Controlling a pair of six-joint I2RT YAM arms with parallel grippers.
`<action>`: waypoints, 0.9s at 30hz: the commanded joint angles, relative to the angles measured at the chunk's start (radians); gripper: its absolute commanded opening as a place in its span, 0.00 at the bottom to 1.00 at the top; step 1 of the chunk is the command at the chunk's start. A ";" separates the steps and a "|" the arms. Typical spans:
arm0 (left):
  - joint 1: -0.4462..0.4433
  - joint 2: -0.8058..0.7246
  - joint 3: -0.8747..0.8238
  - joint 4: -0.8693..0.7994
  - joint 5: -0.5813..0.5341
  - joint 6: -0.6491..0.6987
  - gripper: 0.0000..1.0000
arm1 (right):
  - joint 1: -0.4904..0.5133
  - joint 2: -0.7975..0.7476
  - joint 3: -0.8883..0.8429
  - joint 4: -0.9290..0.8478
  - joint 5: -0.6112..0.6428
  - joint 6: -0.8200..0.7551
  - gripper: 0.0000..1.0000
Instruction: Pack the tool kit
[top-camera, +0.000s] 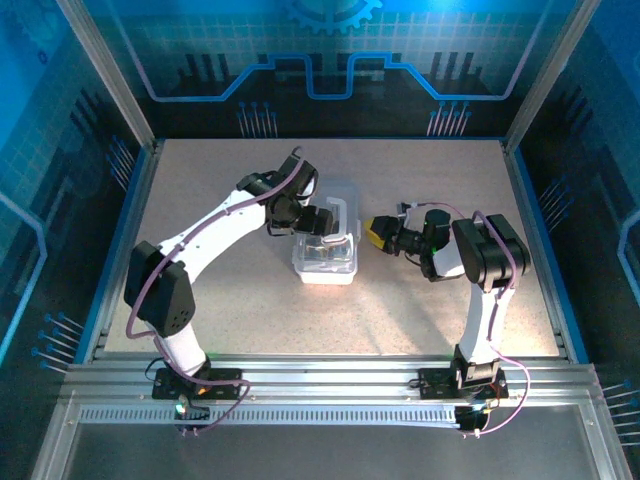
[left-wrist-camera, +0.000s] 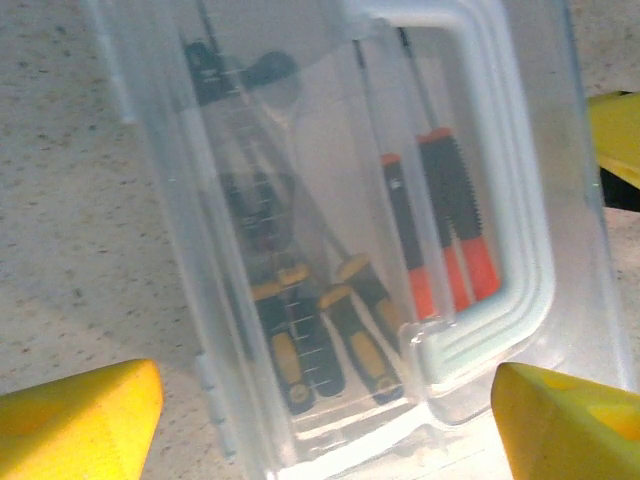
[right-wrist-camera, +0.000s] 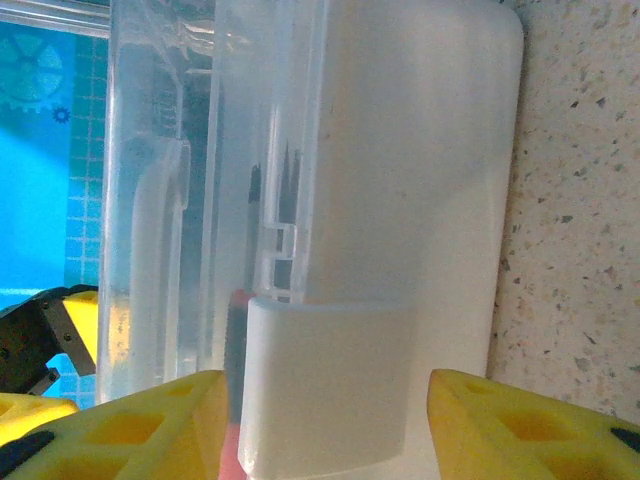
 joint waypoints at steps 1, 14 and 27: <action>0.003 0.060 0.032 -0.088 -0.058 -0.019 0.98 | -0.013 -0.024 0.004 -0.011 -0.010 -0.039 0.57; 0.010 0.133 0.077 0.005 0.058 -0.027 0.99 | -0.013 -0.026 -0.011 -0.045 0.002 -0.079 0.62; 0.086 0.153 -0.046 0.094 0.152 -0.032 0.71 | 0.015 0.024 0.016 0.034 0.005 -0.029 0.67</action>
